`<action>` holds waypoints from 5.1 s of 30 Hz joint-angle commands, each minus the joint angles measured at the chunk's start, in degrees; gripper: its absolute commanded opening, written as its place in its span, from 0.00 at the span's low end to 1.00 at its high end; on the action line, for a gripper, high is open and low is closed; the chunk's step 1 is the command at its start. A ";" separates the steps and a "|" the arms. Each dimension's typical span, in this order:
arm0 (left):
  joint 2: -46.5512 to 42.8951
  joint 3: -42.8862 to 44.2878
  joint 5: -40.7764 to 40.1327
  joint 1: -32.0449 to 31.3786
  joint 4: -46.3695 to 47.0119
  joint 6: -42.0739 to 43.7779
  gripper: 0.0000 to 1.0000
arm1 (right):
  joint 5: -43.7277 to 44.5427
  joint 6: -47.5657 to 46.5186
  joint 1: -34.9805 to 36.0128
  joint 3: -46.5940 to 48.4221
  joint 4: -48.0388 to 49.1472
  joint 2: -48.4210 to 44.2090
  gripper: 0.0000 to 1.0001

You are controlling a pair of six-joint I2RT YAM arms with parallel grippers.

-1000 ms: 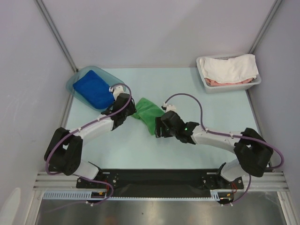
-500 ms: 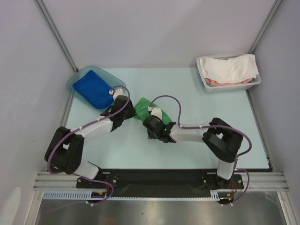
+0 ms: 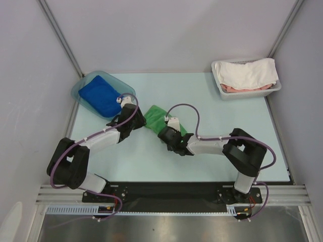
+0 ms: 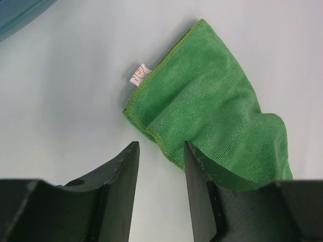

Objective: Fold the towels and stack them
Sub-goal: Move the towel to the center of the board, then flatten out the crumpled towel

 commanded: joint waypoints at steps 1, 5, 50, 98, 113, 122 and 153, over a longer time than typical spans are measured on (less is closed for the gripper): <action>-3.02 -0.42 2.18 0.55 1.56 1.28 0.46 | 3.04 0.46 -1.46 -3.65 -2.54 -7.06 0.12; -3.72 -0.59 3.94 0.55 1.56 1.37 0.43 | 2.86 1.16 -6.36 -8.22 -4.65 -13.56 0.09; 5.15 3.62 6.58 -3.75 -0.73 -0.39 0.42 | -3.38 -0.25 -17.45 -15.44 -2.72 -24.30 0.09; 6.57 6.97 4.21 -4.72 -3.72 0.22 0.00 | -6.01 -0.16 -18.95 -17.11 -1.14 -25.09 0.14; -6.26 15.22 -0.18 -4.72 -10.83 4.53 0.00 | -4.27 -5.95 -21.94 -6.31 -6.49 -29.30 0.00; -16.63 24.62 -3.52 -8.23 -19.97 10.59 0.00 | 0.13 -19.73 -19.13 9.68 -12.21 -36.24 0.00; -25.34 56.35 -14.78 -38.12 -22.79 31.33 0.00 | 0.14 -39.80 -2.60 39.84 -10.10 -47.94 0.00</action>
